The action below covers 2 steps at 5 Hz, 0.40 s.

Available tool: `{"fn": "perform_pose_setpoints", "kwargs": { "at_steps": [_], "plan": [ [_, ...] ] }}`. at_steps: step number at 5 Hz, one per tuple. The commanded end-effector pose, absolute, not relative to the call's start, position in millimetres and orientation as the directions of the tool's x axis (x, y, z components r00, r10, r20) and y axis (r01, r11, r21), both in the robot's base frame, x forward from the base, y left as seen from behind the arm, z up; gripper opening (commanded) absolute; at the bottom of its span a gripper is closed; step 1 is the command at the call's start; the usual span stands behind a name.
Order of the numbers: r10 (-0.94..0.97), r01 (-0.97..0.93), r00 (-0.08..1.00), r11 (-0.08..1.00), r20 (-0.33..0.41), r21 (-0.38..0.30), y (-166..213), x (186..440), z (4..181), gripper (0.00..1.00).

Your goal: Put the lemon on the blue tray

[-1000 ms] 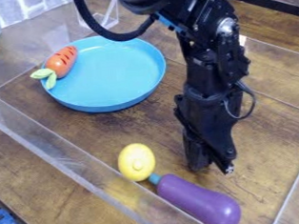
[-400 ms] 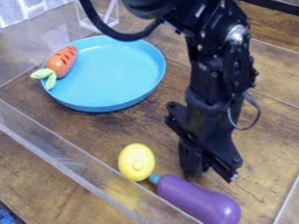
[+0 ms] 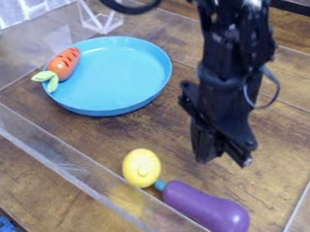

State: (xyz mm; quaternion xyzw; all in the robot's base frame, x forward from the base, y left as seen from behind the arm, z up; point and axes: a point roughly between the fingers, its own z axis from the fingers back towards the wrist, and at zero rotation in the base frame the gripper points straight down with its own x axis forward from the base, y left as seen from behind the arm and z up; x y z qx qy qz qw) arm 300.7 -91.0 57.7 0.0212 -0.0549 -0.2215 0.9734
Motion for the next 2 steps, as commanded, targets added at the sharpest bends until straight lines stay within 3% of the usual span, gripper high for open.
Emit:
{"fn": "perform_pose_setpoints", "kwargs": {
  "at_steps": [1, 2],
  "plan": [
    [-0.458, 0.449, 0.873, 0.889, 0.166, 0.092, -85.9, 311.0, 88.9, 0.0],
    [-0.484, 0.475, 0.86, 0.875, 0.162, 0.093, -83.0, 311.8, 90.4, 0.0]
  ]
}}
